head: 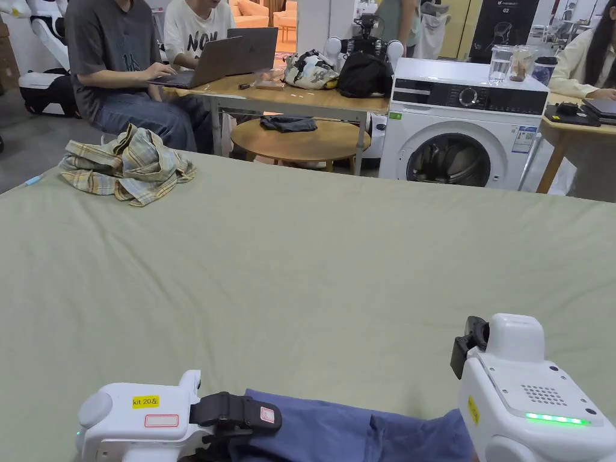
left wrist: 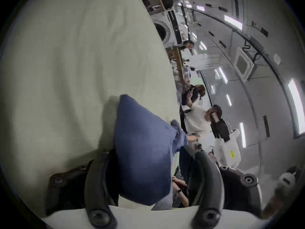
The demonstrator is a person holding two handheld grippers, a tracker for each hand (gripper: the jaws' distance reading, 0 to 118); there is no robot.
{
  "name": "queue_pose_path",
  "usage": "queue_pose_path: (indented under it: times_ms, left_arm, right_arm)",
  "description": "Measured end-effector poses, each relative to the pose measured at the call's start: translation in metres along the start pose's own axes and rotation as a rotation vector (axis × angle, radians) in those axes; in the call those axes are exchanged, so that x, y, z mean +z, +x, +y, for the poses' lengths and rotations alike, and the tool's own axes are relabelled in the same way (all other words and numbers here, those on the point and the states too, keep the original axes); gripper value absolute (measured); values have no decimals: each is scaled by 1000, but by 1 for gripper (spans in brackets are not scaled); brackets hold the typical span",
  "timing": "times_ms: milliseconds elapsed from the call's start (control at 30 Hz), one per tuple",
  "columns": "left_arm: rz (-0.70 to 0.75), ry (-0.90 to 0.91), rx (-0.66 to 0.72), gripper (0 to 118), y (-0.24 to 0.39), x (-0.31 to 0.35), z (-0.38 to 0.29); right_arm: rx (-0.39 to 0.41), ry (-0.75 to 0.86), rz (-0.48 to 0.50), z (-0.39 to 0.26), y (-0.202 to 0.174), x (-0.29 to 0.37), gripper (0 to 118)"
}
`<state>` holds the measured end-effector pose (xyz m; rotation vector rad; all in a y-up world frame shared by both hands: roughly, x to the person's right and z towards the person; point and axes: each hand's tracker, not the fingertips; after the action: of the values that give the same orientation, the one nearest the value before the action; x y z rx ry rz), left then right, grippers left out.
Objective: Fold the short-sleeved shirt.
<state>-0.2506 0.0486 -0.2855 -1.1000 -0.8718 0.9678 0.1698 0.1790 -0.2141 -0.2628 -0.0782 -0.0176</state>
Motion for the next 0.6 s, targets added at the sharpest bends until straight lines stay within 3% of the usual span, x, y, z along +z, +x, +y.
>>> queue_pose_path:
  times_ms: [33,67,100,367,600]
  left_arm:
    - [2,4,-14,56,0,0,0]
    - [38,10,-4,39,0,0,1]
    - [78,14,5,15,-1,1,0]
    - [111,67,-121,12,55,22,-19]
    - [253,164,-208,12,78,85,6]
  right_arm:
    - [-2,-3,-5,0,0,0,0]
    - [-8,-5,-6,-1,2,0,0]
    - [-12,-8,-6,-1,2,0,0]
    - [0,-12,-9,0,7,3,0]
    - [5,-11,-3,7,11,1,0]
